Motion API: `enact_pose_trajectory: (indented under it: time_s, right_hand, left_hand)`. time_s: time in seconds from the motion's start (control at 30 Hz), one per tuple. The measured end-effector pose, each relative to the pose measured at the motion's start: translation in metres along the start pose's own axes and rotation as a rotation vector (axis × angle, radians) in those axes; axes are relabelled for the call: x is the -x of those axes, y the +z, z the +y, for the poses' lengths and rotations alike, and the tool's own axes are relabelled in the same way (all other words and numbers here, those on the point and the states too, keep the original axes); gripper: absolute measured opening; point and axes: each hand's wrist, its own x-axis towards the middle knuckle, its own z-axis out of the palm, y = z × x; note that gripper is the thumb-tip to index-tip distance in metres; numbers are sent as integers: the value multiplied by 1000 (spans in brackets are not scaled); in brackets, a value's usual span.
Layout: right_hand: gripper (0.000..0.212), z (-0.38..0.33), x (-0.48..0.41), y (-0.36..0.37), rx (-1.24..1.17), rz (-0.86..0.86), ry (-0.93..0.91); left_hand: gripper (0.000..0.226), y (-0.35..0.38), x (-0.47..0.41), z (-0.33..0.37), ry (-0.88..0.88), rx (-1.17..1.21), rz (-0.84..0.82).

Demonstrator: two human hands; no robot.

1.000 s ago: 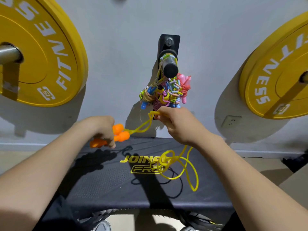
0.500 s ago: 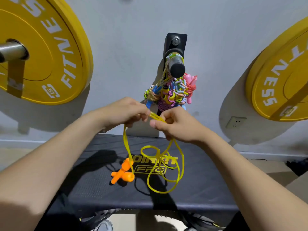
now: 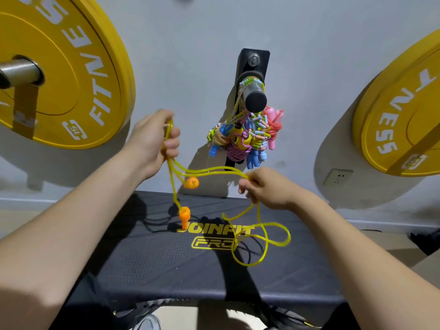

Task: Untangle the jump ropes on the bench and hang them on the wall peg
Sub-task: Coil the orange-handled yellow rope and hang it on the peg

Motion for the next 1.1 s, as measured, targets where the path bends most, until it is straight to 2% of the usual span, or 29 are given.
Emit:
enact_pose_trajectory:
  time_s: [0.07, 0.1, 0.17, 0.23, 0.3, 0.37, 0.43, 0.53, 0.6, 0.67, 0.73, 0.8, 0.87, 0.9, 0.97, 1.03, 1.1]
  right_hand:
    - [31, -13, 2, -4, -65, 94, -82]
    - [29, -20, 3, -4, -57, 113, -117]
    - [21, -32, 5, -2, -55, 142, -155]
    - [13, -41, 5, 0, -178, 175, -162]
    - [9, -42, 4, -2, -348, 238, -178]
    - [13, -34, 3, -6, -395, 270, -168]
    - [6, -19, 3, -7, -334, 149, -94]
    - [18, 11, 2, -2, -136, -161, 92]
    - [18, 26, 2, 2, -55, -301, 171]
    - [19, 35, 2, 4, 37, -342, 201]
    - [22, 37, 1, 5, 90, -283, 186]
    - [25, 32, 0, 5, -5, -147, 122]
    - [30, 21, 0, 2, -174, -69, 46]
    - [32, 14, 2, 2, -227, -61, 15]
    - [35, 0, 5, 2, -215, -53, -36]
    - [37, -12, 8, 3, -190, -54, -69]
    - [38, -22, 9, 2, -205, -59, -94]
  left_hand:
    - [38, -5, 4, -9, 110, -506, -101]
    - [44, -5, 8, -13, 177, -703, -209]
    - [52, 2, 19, -18, 246, -960, -497]
    - [52, 10, 26, -21, 199, -1105, -686]
    - [41, 13, 27, -23, 166, -1102, -702]
    - [34, 13, 24, -21, 180, -1004, -613]
    - [29, 11, 21, -14, 180, -844, -473]
    - [25, 6, 16, -3, 189, -598, -206]
    - [25, 3, 13, -3, 168, -427, -38]
    - [22, 6, 11, -6, 134, -284, 148]
    - [20, 10, 9, -10, 53, -172, 233]
    - [17, 14, 11, -13, -29, -244, 138]
    - [21, 15, 16, -19, -35, -555, -23]
    - [32, 16, 19, -21, -3, -746, -78]
    - [76, 19, 25, -25, 116, -1002, -159]
    - [102, 24, 31, -26, 267, -1021, -280]
    - [109, 28, 35, -27, 374, -999, -375]
